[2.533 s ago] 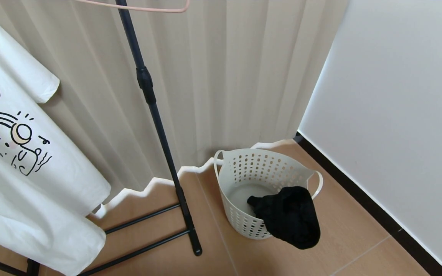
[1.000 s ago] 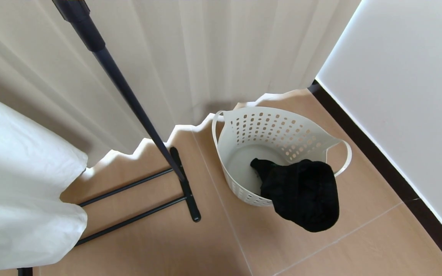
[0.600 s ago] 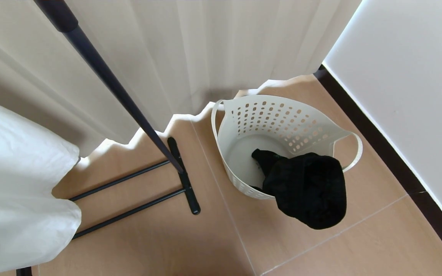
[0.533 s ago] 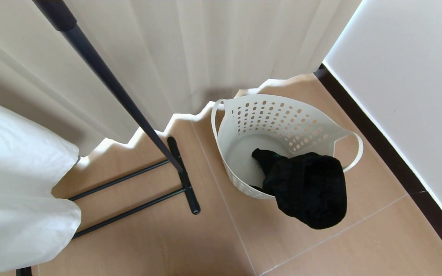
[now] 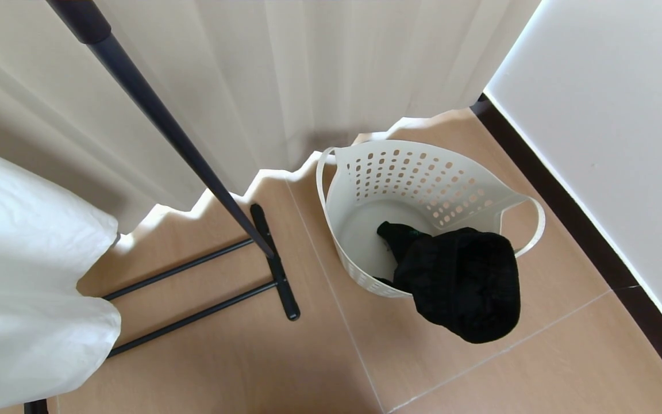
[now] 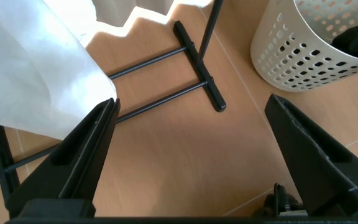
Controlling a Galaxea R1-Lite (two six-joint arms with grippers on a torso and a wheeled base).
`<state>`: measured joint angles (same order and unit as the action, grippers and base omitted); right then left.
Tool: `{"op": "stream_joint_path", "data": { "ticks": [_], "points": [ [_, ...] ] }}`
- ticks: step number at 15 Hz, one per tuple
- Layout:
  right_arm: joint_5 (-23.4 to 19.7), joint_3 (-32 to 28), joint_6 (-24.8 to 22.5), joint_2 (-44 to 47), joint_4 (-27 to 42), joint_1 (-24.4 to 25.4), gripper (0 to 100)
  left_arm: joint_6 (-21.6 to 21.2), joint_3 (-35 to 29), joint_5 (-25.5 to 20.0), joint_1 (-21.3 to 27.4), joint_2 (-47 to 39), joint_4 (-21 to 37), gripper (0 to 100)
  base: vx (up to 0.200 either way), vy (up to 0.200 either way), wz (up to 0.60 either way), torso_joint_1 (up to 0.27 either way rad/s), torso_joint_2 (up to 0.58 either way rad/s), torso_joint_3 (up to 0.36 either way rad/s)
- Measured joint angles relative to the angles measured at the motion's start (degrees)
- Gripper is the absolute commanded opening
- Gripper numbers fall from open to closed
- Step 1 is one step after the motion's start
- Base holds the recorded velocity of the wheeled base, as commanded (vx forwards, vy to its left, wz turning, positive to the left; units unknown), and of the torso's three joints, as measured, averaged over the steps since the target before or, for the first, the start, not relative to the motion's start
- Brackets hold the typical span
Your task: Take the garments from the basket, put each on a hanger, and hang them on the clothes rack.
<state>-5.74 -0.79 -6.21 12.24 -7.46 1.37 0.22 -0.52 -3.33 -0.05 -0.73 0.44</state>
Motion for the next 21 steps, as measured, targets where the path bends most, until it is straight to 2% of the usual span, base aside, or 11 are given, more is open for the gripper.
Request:
{"op": "stream_joint_path", "data": {
  "ticks": [5, 8, 11, 14, 17, 21],
  "points": [
    [0.0, -2.3, -1.8, 23.7, -13.3, 4.7, 100, 0.0, 0.0, 0.0, 0.0, 0.0, 0.0, 100, 0.000, 0.000, 0.00, 0.000, 0.00, 0.000],
    [0.2, -5.2, -3.4, 37.5, -17.6, 7.6, 100, 0.0, 0.0, -0.1, 0.0, 0.0, 0.0, 100, 0.000, 0.000, 0.00, 0.000, 0.00, 0.000],
    [0.4, -11.0, -7.1, 49.3, -18.8, 8.9, 100, 0.0, 0.0, -0.1, 0.0, 0.0, 0.0, 100, 0.000, 0.000, 0.00, 0.000, 0.00, 0.000],
    [0.7, -19.5, -12.9, 59.2, -19.0, 9.2, 100, 0.0, 0.0, -0.1, 0.0, 0.0, 0.0, 100, 0.000, 0.000, 0.00, 0.000, 0.00, 0.000],
    [1.0, -27.3, -19.1, 65.9, -19.1, 9.2, 100, 0.0, 0.0, -0.1, 0.0, 0.0, 0.0, 100, 0.000, 0.000, 0.00, 0.000, 0.00, 0.000],
    [1.0, -32.2, -24.8, 72.8, -19.2, 10.4, 100, -0.1, 0.0, -0.1, 0.0, 0.0, 0.0, 100, 0.000, 0.000, 0.00, 0.000, 0.00, 0.000]
  ]
}}
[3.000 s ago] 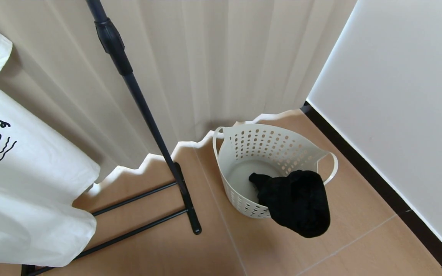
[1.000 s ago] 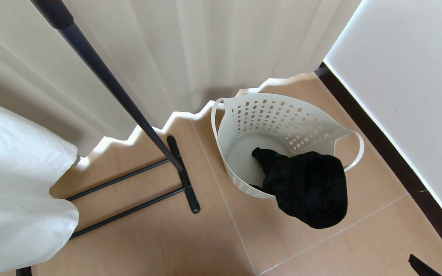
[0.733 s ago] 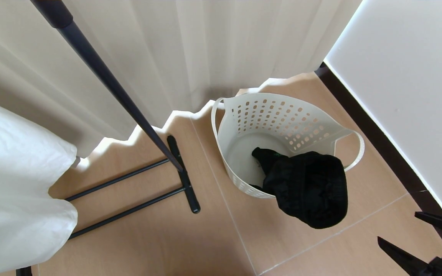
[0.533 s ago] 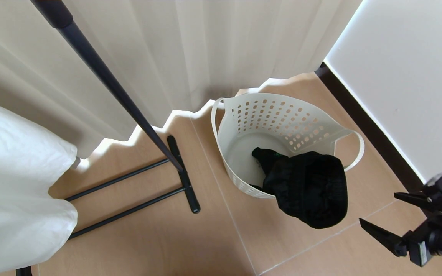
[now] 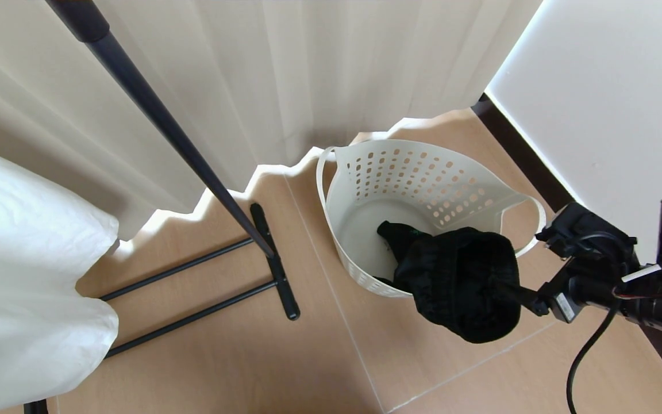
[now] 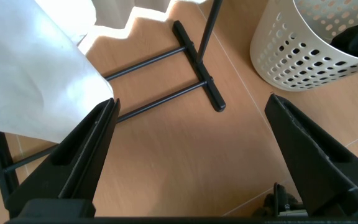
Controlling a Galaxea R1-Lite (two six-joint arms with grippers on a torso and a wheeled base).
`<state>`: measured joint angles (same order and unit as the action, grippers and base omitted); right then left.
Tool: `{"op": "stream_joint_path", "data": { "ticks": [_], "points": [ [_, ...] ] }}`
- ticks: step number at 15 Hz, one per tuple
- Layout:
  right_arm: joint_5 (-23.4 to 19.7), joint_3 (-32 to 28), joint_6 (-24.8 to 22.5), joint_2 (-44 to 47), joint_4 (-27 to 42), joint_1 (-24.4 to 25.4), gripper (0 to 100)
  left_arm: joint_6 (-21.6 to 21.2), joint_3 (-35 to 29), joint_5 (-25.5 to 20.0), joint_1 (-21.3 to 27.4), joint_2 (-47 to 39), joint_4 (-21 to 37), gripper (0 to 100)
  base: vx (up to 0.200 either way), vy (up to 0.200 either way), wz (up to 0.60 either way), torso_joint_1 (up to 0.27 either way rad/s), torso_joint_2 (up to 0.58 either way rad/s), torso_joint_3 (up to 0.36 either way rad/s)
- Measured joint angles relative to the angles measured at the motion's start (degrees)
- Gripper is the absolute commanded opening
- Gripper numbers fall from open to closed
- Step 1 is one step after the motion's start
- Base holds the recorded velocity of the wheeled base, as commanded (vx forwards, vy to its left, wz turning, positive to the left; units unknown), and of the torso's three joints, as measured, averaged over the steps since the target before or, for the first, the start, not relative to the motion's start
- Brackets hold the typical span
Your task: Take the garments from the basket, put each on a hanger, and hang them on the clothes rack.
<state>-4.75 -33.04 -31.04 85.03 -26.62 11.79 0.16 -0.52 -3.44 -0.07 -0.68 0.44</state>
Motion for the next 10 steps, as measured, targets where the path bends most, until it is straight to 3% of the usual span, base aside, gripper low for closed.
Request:
{"op": "stream_joint_path", "data": {
  "ticks": [4, 10],
  "points": [
    [-0.1, -0.9, -0.7, 4.8, -0.1, 0.1, 100, 0.0, 0.0, -0.1, 0.0, 0.0, 0.0, 100, 0.000, 0.000, 0.00, 0.000, 0.00, 0.000],
    [-0.4, -1.8, -0.7, 12.0, -13.0, -5.1, 100, 0.0, 0.0, -0.1, 0.0, 0.0, 0.0, 100, 0.000, 0.000, 0.00, 0.000, 0.00, 0.000]
  ]
}}
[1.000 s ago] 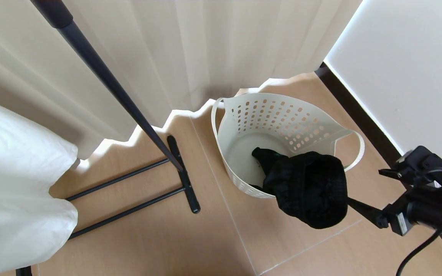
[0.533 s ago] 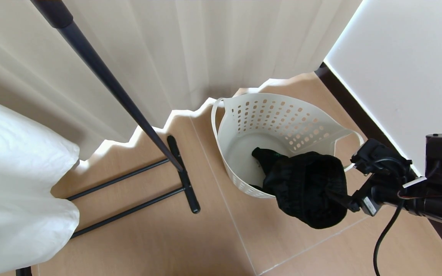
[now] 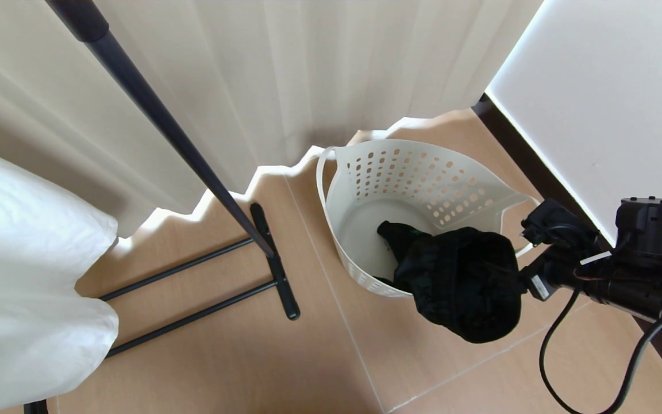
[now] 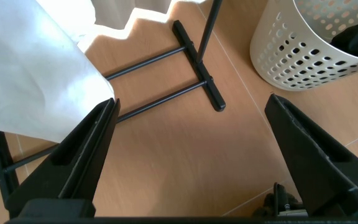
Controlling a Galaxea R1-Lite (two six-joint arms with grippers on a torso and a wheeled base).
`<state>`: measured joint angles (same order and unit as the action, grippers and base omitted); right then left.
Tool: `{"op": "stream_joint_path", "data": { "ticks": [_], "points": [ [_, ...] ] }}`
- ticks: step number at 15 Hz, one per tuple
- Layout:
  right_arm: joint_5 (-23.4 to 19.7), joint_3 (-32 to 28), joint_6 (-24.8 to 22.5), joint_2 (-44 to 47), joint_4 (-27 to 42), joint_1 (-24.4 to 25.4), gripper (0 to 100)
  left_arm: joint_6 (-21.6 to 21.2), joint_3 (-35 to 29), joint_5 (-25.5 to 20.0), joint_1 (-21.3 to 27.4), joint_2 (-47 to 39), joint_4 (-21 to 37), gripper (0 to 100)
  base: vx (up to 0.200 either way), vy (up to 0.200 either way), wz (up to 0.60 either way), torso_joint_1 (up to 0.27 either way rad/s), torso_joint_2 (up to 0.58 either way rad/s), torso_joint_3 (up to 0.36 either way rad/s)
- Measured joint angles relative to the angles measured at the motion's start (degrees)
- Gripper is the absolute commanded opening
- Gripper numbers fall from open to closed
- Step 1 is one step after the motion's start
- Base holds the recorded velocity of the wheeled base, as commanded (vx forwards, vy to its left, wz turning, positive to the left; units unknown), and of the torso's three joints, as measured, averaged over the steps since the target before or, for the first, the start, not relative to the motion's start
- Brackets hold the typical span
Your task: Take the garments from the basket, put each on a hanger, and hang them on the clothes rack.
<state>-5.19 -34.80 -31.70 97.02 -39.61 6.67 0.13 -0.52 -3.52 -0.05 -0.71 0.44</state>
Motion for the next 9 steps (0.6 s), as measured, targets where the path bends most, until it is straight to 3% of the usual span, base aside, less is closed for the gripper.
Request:
{"op": "stream_joint_path", "data": {
  "ticks": [3, 9],
  "points": [
    [0.0, -0.5, 0.0, 4.2, -4.6, -1.8, 100, 0.0, 0.0, 0.0, 0.0, 0.0, 0.0, 100, 0.000, 0.000, 0.00, 0.000, 0.00, 0.000],
    [0.0, -2.6, 0.4, 8.2, -5.6, -2.2, 100, 0.0, 0.0, 0.0, 0.0, 0.0, 0.0, 100, 0.000, 0.000, 0.00, 0.000, 0.00, 0.000]
  ]
}}
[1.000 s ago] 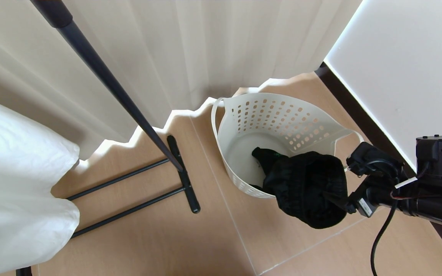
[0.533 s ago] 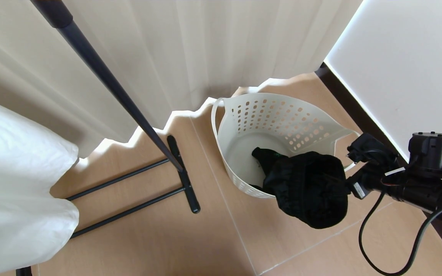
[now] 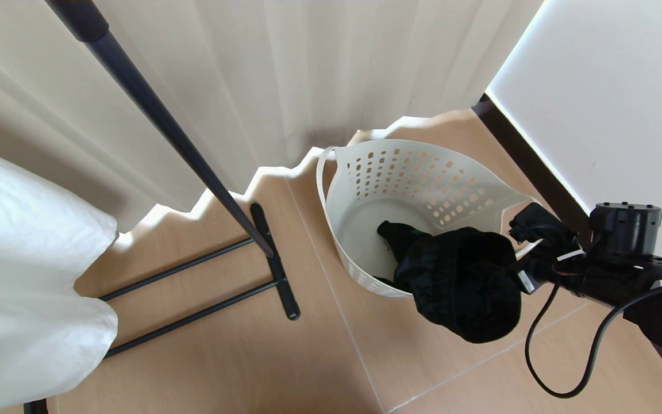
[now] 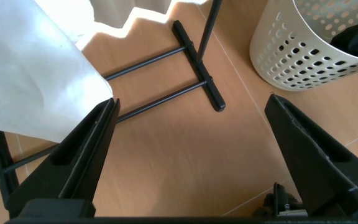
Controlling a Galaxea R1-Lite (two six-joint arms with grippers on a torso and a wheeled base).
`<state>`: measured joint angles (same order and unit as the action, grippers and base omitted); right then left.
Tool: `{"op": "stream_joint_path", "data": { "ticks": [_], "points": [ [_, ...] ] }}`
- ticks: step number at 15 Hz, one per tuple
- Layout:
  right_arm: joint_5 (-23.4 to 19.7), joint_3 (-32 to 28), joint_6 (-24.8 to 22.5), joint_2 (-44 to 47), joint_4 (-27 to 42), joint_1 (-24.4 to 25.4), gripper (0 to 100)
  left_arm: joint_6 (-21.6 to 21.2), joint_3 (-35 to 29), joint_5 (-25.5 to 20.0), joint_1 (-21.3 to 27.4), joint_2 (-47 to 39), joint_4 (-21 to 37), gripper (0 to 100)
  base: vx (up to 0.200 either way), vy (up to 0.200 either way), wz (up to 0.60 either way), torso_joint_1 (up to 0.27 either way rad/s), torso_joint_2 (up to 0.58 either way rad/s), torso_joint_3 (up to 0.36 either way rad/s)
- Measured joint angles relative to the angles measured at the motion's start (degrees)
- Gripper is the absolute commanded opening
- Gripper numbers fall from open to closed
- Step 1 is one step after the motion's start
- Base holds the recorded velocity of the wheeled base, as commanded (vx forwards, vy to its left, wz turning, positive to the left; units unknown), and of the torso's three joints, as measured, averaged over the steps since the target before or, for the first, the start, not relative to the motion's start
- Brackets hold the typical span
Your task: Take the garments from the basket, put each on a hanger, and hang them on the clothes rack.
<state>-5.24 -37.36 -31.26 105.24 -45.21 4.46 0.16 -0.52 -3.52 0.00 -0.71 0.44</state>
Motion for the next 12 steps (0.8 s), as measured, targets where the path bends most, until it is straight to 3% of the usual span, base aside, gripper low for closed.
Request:
{"op": "stream_joint_path", "data": {
  "ticks": [4, 5, 12],
  "points": [
    [0.0, -0.6, 1.4, 2.0, -4.2, 0.0, 100, 0.0, 0.0, 0.0, 0.0, 0.0, 0.0, 100, 0.000, 0.000, 0.00, 0.000, 0.00, 0.000],
    [0.0, -0.6, 1.5, 2.6, -6.0, 0.0, 0, 0.0, 0.0, 0.0, 0.0, 0.0, 0.0, 100, 0.000, 0.000, 0.00, 0.000, 0.00, 0.000],
    [0.1, -0.4, 1.6, 4.4, -7.7, 0.0, 0, 0.0, 0.0, 0.1, -0.1, 0.0, 0.0, 100, 0.000, 0.000, 0.00, 0.000, 0.00, 0.000]
  ]
}}
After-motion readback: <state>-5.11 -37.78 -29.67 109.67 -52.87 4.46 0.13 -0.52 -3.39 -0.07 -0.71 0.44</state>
